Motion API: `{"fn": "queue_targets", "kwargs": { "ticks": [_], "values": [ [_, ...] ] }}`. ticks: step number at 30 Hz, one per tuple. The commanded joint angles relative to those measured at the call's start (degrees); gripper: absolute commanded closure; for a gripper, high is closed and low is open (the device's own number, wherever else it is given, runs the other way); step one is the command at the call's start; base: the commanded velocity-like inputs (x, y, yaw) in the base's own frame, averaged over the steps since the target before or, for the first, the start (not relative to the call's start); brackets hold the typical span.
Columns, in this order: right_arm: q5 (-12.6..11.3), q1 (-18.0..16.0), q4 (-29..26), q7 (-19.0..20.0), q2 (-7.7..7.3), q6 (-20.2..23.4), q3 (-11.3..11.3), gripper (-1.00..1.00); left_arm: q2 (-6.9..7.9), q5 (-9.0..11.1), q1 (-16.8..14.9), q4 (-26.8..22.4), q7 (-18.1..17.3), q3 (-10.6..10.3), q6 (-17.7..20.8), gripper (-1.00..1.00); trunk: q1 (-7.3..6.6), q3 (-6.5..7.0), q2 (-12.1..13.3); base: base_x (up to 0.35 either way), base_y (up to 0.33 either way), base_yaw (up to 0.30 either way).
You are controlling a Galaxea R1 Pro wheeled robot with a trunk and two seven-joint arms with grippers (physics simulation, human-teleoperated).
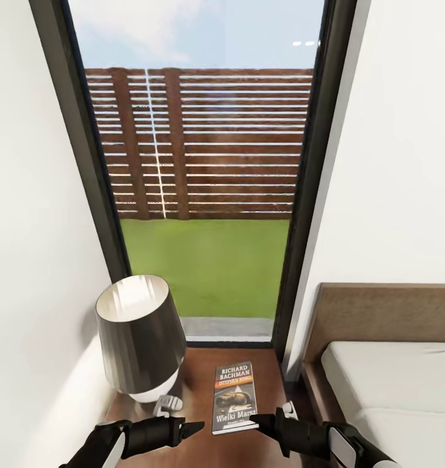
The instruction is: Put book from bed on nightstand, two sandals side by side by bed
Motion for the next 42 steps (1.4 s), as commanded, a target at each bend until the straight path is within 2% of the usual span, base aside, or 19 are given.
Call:
{"fn": "queue_targets", "kwargs": {
  "ticks": [1,42],
  "values": [
    [-0.7,0.0,0.0,0.0,-0.05,0.3,0.5,1.0,0.02,0.5,0.0,0.0,0.0,-0.1,0.6,-1.0,0.22,-0.24,-0.4,0.0,0.0,0.0],
    [-0.6,0.0,0.0,-0.2,-0.05,0.2,0.5,1.0,-0.35,0.5,0.0,0.1,0.1,-0.1,0.5,-1.0,9.23,-7.6,-16.9,0.0,0.0,0.0]
  ]
}}
